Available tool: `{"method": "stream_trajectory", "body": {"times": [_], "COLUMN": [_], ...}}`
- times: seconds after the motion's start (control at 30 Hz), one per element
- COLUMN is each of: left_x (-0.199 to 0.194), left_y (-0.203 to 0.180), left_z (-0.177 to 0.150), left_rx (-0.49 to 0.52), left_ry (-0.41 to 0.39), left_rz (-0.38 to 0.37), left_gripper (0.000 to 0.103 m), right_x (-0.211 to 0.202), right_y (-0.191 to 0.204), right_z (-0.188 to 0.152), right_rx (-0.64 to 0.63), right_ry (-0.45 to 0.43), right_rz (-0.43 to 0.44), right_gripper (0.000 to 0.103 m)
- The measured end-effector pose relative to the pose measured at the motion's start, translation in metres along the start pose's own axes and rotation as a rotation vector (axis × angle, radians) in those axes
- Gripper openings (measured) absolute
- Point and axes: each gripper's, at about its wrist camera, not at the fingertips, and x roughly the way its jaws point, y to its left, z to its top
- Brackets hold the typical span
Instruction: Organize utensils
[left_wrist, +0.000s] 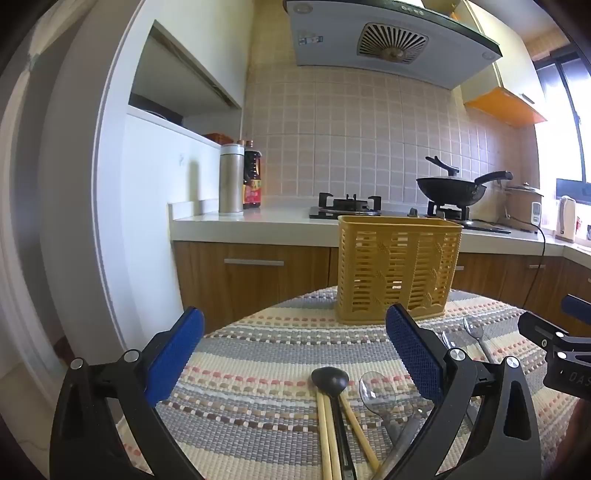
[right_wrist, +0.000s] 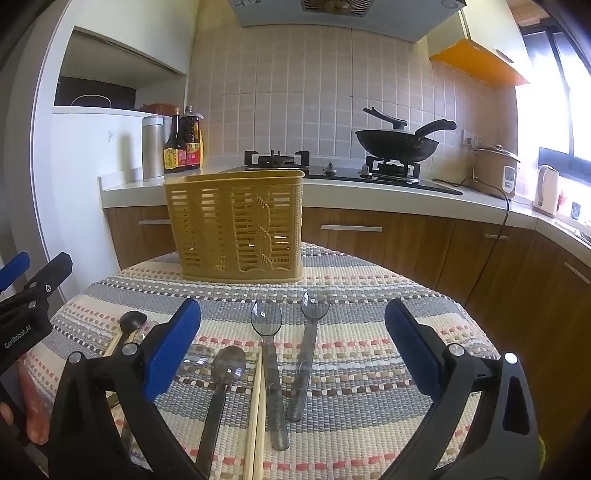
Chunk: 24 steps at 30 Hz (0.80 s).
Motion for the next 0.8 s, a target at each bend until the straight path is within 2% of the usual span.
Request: {"method": "stream_trajectory", "body": {"times": [0.8], "left_x": [0.0012], "left_y": [-0.0021], "left_z": [-0.0026], "left_rx": [0.009], "left_ry": [-0.001], "left_rz": [-0.003], "left_gripper": [0.095], "right_x": [0.0023], "right_y": [-0.0003], "right_z": [-0.0007], "right_rx": [0.008], "right_ry": [0.009], "right_rz": [0.009], "right_gripper": [0.095]}}
